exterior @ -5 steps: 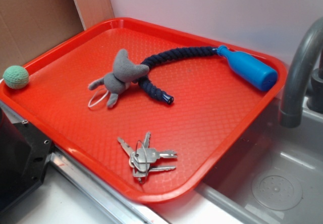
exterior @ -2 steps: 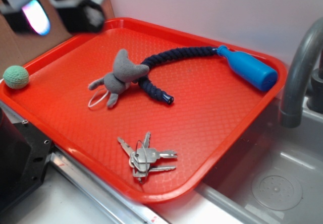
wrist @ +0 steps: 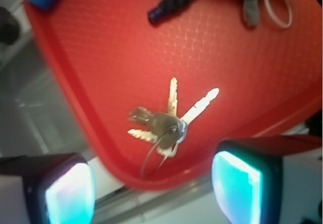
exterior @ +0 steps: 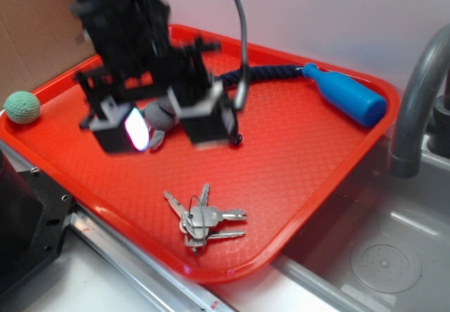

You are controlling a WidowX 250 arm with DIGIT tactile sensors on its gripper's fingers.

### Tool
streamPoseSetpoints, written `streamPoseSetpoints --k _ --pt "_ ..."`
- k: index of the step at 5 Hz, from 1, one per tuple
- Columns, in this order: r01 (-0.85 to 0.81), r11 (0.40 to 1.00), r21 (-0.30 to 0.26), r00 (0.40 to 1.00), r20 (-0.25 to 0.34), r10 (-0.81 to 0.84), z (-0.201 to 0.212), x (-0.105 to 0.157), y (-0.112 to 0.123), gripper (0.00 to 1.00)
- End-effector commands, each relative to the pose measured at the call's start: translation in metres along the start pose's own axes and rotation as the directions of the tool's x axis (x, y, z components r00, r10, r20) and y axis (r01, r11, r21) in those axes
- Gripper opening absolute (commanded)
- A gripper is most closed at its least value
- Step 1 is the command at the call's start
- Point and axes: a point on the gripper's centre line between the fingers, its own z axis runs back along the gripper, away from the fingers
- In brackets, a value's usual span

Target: Grab the silver keys.

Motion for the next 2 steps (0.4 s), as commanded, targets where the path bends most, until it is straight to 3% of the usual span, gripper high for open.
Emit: streamPoseSetpoints --k 1,2 --pt "0.011 0.999 0.033 0.996 -0.092 -0.008 -0.038 -0.001 -0.007 1.00" --pt "0.041 0.997 0.064 0.993 -0.113 -0.033 -0.054 -0.005 -0.012 1.00"
